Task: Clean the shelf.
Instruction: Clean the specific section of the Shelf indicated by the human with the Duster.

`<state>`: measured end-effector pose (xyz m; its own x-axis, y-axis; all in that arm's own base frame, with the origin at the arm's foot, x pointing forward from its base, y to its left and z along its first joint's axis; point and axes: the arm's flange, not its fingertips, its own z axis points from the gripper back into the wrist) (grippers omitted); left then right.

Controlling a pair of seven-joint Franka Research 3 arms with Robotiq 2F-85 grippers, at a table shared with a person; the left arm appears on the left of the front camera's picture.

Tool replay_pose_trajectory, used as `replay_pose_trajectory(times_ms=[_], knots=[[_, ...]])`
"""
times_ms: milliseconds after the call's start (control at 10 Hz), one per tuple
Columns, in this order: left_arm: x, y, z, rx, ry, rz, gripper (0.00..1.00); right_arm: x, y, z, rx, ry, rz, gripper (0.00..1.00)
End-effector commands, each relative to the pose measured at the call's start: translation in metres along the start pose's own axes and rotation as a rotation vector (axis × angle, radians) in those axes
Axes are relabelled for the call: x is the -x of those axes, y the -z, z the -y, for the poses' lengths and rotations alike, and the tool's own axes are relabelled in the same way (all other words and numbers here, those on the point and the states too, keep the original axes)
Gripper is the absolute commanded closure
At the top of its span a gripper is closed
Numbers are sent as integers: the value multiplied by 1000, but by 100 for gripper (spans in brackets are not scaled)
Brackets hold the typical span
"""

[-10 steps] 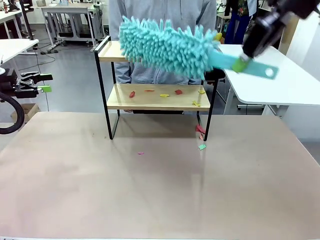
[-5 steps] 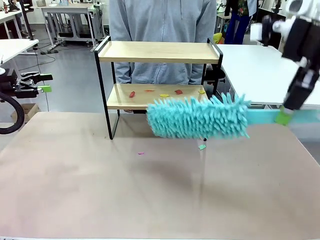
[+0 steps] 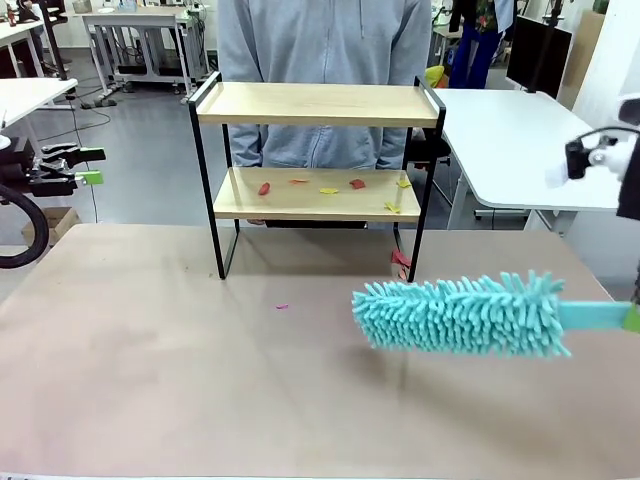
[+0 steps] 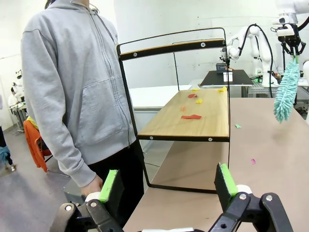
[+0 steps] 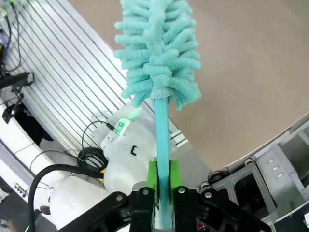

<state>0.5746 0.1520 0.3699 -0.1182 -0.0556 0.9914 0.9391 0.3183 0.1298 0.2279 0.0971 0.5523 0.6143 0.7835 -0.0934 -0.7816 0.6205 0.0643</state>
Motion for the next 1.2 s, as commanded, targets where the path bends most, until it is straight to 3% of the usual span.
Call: replay_pose_trajectory(times_ms=[0, 100, 200, 1100], knots=[[-4, 0, 2, 1, 5, -5, 0, 14, 8, 9, 14, -24, 10, 87], [-4, 0, 2, 1, 5, -5, 0, 5, 7, 22, -41, 37, 102, 87], [-4, 0, 2, 1, 5, -5, 0, 7, 7, 0, 2, 3, -2, 87], [-4, 0, 2, 1, 5, -5, 0, 7, 7, 0, 2, 3, -2, 87]])
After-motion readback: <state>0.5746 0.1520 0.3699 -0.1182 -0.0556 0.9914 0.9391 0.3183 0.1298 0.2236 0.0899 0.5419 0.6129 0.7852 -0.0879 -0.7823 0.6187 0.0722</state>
